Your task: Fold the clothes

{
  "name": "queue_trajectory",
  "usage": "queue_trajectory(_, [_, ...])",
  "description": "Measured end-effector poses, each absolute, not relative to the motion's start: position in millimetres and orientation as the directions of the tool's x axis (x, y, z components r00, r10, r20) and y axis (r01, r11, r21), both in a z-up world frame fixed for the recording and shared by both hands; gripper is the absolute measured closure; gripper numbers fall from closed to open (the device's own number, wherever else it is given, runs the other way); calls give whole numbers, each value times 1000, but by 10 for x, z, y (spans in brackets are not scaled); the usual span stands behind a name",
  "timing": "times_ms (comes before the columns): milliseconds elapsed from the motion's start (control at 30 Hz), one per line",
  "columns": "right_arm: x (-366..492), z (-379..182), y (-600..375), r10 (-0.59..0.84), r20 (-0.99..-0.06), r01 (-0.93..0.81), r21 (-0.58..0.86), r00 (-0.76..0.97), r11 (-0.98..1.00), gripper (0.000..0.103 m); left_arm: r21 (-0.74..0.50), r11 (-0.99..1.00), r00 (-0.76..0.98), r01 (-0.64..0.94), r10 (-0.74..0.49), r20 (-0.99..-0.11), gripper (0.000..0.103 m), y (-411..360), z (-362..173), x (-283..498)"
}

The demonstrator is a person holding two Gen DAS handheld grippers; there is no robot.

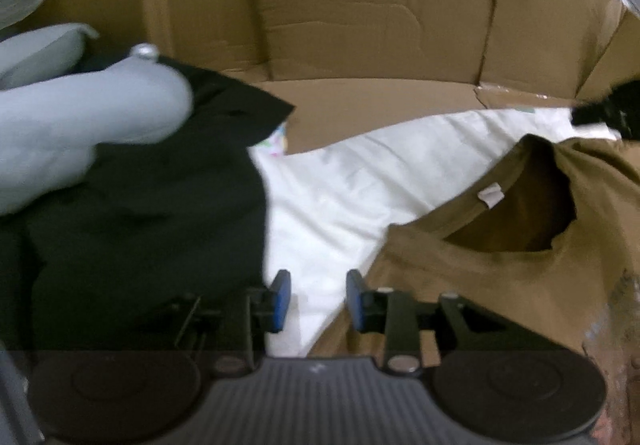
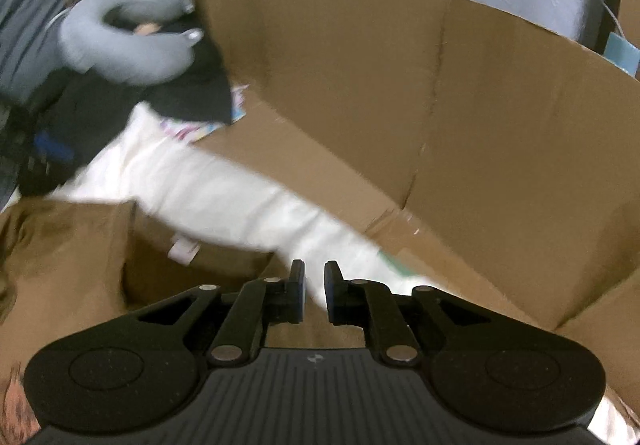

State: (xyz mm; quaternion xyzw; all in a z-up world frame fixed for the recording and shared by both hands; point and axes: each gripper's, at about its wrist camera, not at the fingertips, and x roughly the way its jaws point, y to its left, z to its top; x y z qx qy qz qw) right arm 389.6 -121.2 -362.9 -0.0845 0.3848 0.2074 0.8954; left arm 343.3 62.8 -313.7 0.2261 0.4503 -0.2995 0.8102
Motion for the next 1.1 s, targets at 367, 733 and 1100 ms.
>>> queue_trajectory(367, [2996,-3545,-615,355,-765,-553,-2,538,833,73,100,787,426,609,-218,-878,63,1309,-2856,3058])
queue_trajectory(733, [2145,-3273,-36,388,-780,-598,22,491,801,65,24,852,397,523,-219,-891,54,1675,-2482,2179])
queue_trajectory(1100, [1564,-3327,319,418,-759,-537,108,499,836,64,33,870,482,492,-240,-843,45,2226,-2940,1878])
